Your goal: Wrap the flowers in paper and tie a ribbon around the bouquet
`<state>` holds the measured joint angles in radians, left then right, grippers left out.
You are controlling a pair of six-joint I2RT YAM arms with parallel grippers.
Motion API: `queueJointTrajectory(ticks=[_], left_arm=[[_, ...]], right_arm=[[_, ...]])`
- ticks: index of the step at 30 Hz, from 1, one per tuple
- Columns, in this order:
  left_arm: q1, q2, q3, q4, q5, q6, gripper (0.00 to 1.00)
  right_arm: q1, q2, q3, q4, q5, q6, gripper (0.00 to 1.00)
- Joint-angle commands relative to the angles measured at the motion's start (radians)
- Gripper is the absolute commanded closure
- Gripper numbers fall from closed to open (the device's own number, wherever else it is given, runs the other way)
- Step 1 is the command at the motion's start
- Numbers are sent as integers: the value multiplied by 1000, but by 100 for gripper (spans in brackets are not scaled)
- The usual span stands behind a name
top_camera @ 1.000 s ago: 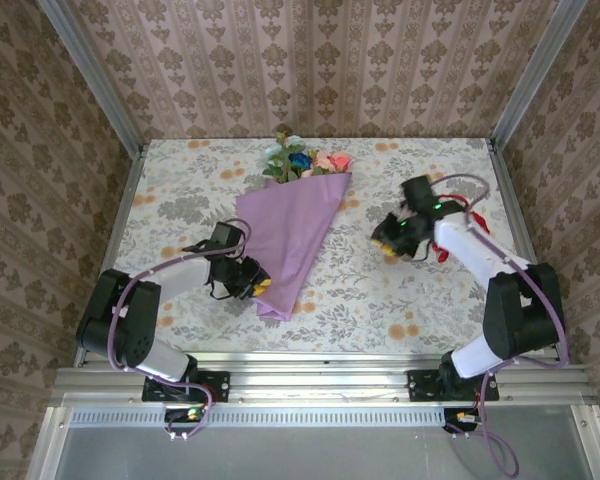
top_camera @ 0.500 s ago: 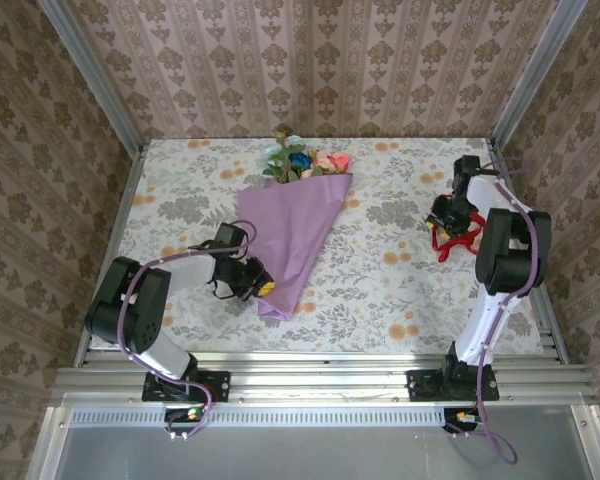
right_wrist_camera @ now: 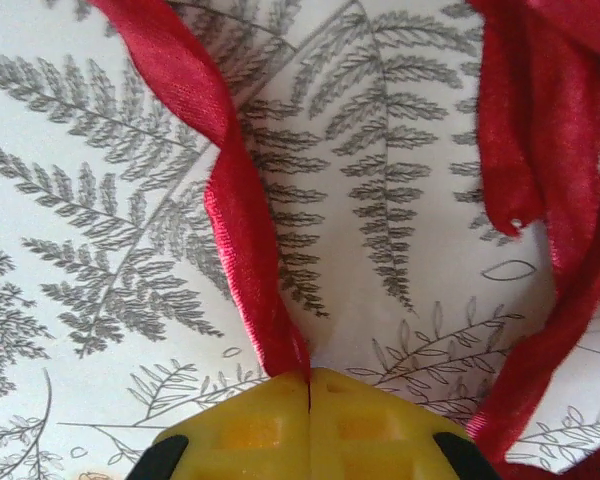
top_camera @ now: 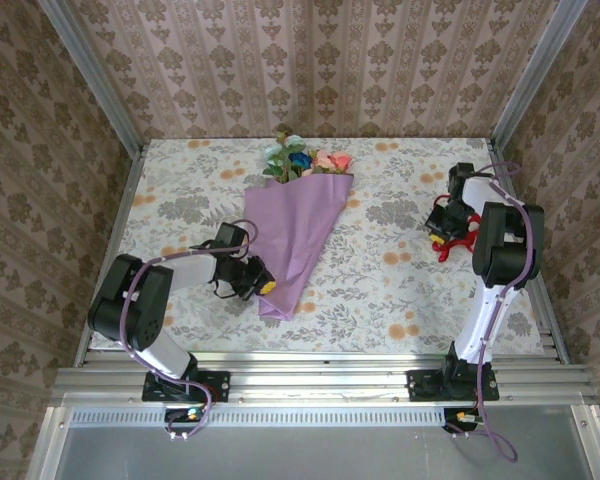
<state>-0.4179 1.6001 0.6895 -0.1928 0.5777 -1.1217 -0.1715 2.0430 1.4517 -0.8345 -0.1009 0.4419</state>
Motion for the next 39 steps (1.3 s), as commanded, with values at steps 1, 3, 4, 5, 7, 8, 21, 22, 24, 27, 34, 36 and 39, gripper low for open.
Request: queueJointTrajectory(ticks=[1,3,4,5,7,8,21,22,24,27,34,36,39], left_arm=[[5,22,6,8,9,-1,93],[5,19,5,10,7,-4,94],[5,17,5,10,5,-5,94],[5,14,4,9,5,-4,94],[5,10,0,10,3,-5,95],[5,9,-2,10,3,-6,95],[4,-4,-16,21,4,-13,95],[3,-4,-17,20,4,-13,95],[4,-4,-20,18,6,-12,95],[4,-7,-26,18,2,-13,95],[4,-7,-30,15,3,-15,96],[4,-7,-27,14,3,-14,95],[2,-9,-27,10,0,-15,95]], right_arm=[[54,-63,9,-18,-11,10,100],[90,-130,24,-24,-11,22,100],[110,-168,34,-29,-8,33,100],[131,-202,38,-30,-9,47,100],[179,-269,49,-36,-19,84,100],[211,-302,53,-38,-21,104,100],[620,-391,-41,132,-73,435,100],[634,-376,-44,123,-79,428,100],[638,-363,-63,112,-105,416,100],[637,-337,-75,73,-172,345,100],[638,-375,-97,-60,-164,226,100],[635,-443,-134,-57,-112,217,100],[593,-563,-185,-33,-48,222,100]])
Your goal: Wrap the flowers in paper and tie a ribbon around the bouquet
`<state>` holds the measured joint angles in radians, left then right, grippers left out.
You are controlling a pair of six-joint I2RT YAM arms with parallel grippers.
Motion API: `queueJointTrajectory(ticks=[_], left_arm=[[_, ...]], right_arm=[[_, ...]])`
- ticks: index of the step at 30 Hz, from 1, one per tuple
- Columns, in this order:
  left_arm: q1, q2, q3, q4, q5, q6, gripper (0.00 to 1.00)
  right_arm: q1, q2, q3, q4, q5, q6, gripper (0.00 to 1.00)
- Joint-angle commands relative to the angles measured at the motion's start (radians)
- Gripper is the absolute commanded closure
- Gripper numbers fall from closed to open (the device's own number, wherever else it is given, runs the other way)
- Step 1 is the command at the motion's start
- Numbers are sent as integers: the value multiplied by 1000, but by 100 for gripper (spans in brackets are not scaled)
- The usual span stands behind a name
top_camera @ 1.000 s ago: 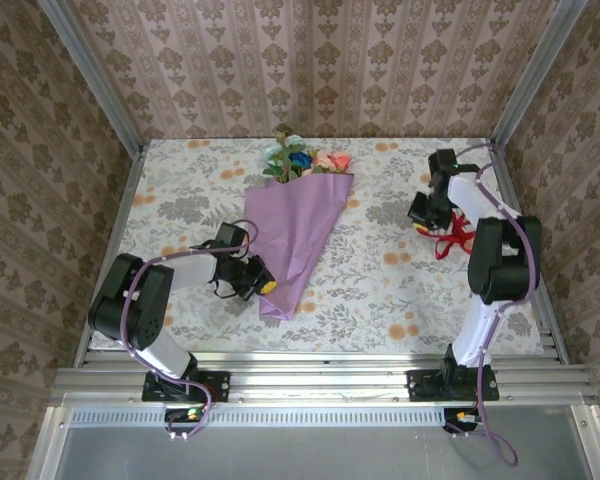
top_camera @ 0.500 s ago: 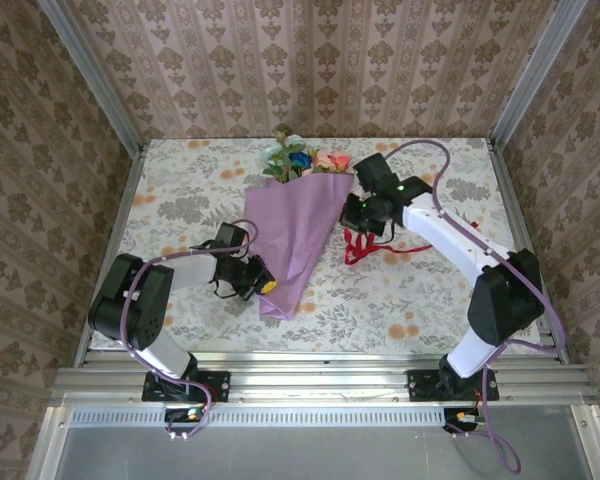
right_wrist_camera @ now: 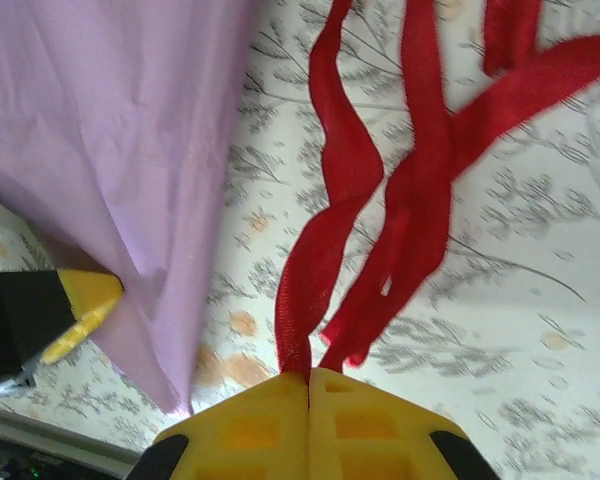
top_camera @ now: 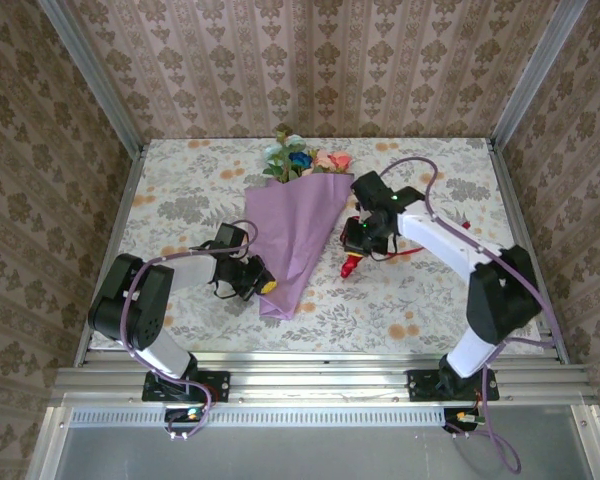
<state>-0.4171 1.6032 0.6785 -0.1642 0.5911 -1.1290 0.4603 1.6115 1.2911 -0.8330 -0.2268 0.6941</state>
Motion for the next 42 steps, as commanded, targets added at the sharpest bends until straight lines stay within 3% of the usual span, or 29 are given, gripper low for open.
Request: queueJointTrajectory(ticks=[1,8,13,21,23,26,27,30,31,34,37,42], left_arm=[[1,-12,-17,-18,-15,-8,95],[1,0,0,-27,-11,-2,95],[1,13,13,-31,-6,4,95],[1,26,33,-50,0,18,95],[1,27,34,-52,0,20,95],[1,27,36,-51,3,20,95],[1,27,37,-53,3,20,96],[1,27,38,-55,3,22,96],[0,28,36,-52,1,20,95],[0,30,33,-45,0,15,96],[-2,31,29,-38,-2,12,96],[-5,33,26,-37,-10,9,95]], right_arm=[[-68,-179,-35,-24,86,-22,100],[-277,-380,11,-92,229,-55,100],[-348,-445,-62,-222,374,-18,100],[-512,-393,-223,-294,429,66,100],[-535,-361,-231,-284,422,73,92],[-564,-311,-215,-277,423,86,90],[-566,-301,-207,-279,433,90,88],[-566,-288,-181,-297,484,100,62],[-565,-292,-175,-304,500,102,58],[-534,-318,-180,-296,543,87,57],[-437,-335,-193,-265,555,46,57],[-234,-283,-250,-180,421,43,66]])
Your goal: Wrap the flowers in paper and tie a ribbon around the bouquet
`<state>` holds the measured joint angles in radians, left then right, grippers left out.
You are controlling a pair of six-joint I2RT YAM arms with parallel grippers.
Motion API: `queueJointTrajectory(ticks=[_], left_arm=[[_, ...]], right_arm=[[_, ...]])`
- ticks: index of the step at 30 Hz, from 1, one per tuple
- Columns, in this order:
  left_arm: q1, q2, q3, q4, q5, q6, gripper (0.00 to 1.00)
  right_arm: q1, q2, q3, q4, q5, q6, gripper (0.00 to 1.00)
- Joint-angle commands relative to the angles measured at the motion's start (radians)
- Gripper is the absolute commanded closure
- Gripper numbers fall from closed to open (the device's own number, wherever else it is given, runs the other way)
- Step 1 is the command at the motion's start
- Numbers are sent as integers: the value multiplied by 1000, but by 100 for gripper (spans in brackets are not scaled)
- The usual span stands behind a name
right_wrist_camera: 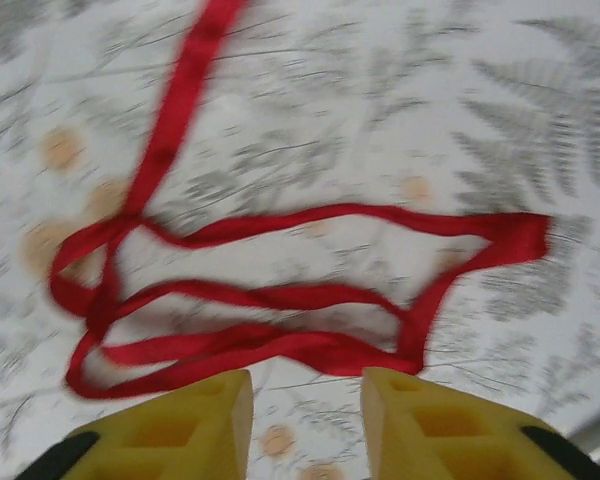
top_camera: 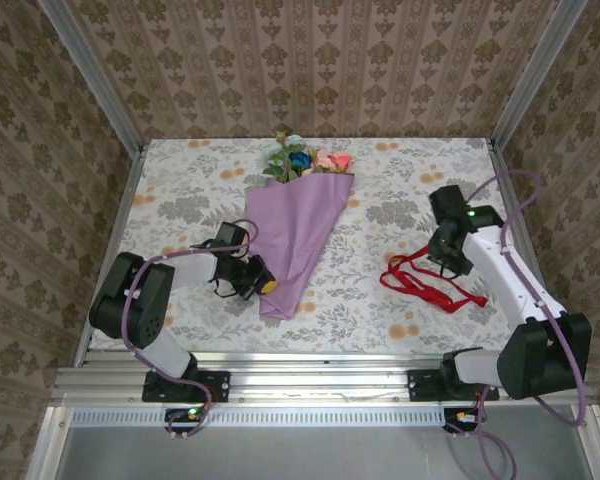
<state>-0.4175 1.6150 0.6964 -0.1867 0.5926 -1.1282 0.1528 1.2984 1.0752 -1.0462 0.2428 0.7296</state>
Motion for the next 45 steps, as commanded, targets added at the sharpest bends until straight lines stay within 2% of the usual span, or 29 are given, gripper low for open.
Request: queueJointTrajectory(ticks=[1,4,7,15,18,23,26,28,31,35,39,45], left_arm=[[-6,22,8,-14,-10,7,96],[-9,23,5,-12,-14,4,95],[-12,23,6,-9,-17,1,95],[-18,25,6,-2,-24,-5,95],[-19,26,2,5,-25,-7,95],[-20,27,-1,10,-23,-8,95],[-21,31,-1,16,-20,-10,95],[-20,33,-1,18,-19,-10,95],[-20,37,-2,21,-17,-11,95],[-20,35,-3,23,-15,-12,95],[-20,34,-5,27,-13,-13,96],[-20,39,-2,29,-10,-8,96]], right_arm=[[103,54,-48,53,-87,21,66],[165,144,-66,119,-166,46,65],[203,231,-30,152,-184,71,63],[219,390,12,223,-194,208,60],[215,413,22,288,-189,218,60],[216,509,91,262,-196,222,60],[214,542,69,285,-214,246,64],[213,556,64,300,-227,259,73],[216,525,94,274,-199,260,99],[216,380,179,229,-115,219,100],[196,263,349,152,-41,136,100],[157,158,541,190,-62,17,100]])
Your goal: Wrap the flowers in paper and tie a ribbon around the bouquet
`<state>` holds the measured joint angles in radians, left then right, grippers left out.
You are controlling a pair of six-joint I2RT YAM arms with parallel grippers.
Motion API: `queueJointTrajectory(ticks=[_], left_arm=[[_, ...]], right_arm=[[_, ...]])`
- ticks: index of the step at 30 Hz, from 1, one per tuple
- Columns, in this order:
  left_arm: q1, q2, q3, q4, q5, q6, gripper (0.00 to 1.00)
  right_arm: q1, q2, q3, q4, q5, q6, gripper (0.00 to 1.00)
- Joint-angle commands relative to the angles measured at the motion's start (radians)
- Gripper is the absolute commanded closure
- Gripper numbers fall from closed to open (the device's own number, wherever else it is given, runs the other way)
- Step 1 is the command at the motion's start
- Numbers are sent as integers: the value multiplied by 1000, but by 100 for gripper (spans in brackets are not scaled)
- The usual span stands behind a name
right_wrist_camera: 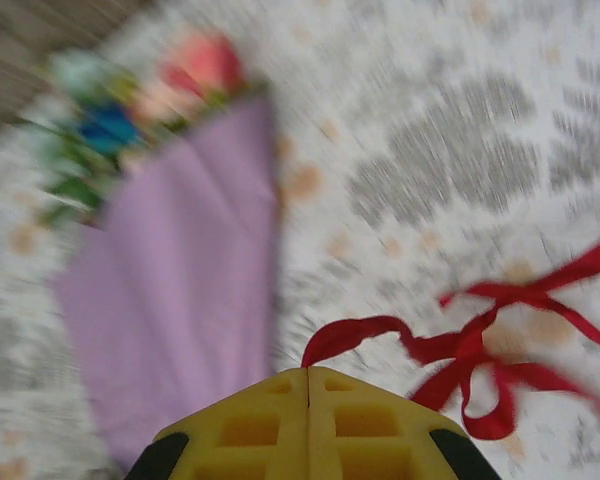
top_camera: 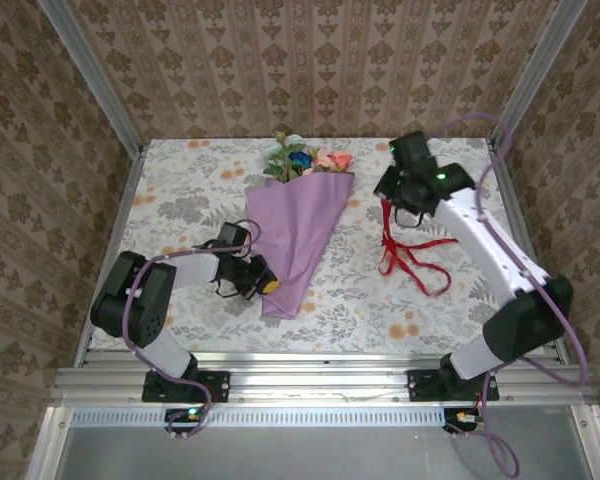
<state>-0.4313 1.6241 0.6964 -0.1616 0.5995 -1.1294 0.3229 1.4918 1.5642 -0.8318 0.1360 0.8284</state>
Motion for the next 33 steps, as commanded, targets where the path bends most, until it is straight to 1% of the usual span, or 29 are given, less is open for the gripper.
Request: queueJointTrajectory(ticks=[1,2,9,11,13,14,16,20,22,24,26,27,29,31,33], left_arm=[[-7,30,0,4,-17,-8,96],[-7,31,1,3,-18,-5,96],[-7,24,0,-4,-19,-1,96],[-6,26,-1,-5,-20,-1,96],[-9,31,-1,-2,-17,-1,96],[-8,33,-1,-1,-18,-1,96],[-9,30,-2,-1,-19,-1,96],[-8,27,-2,-8,-21,0,96],[-8,28,-1,-7,-21,0,96],[-10,31,2,-8,-20,1,96],[-10,32,5,-10,-20,2,96],[-11,33,6,-11,-20,2,96],[-15,37,9,-14,-20,6,96],[-15,41,8,-14,-19,6,96],[-17,43,7,-13,-20,7,96]], right_arm=[[-20,-54,70,2,31,-99,100],[-28,-74,77,46,11,-114,100],[-57,-207,102,288,-16,-170,100],[-65,-215,111,346,-62,-186,100],[-62,-213,117,385,-146,-203,100],[-58,-209,119,389,-180,-203,100],[-41,-209,114,390,-209,-198,100],[-6,-227,87,413,-172,-188,100],[-8,-206,111,345,-99,-185,100],[-41,-162,146,226,-28,-188,100],[-126,-115,142,184,-25,-157,100],[-167,-107,132,194,-38,-141,100],[-244,-13,142,220,-67,-129,100],[-280,75,178,239,-71,-152,100],[-313,180,241,221,-71,-151,100]])
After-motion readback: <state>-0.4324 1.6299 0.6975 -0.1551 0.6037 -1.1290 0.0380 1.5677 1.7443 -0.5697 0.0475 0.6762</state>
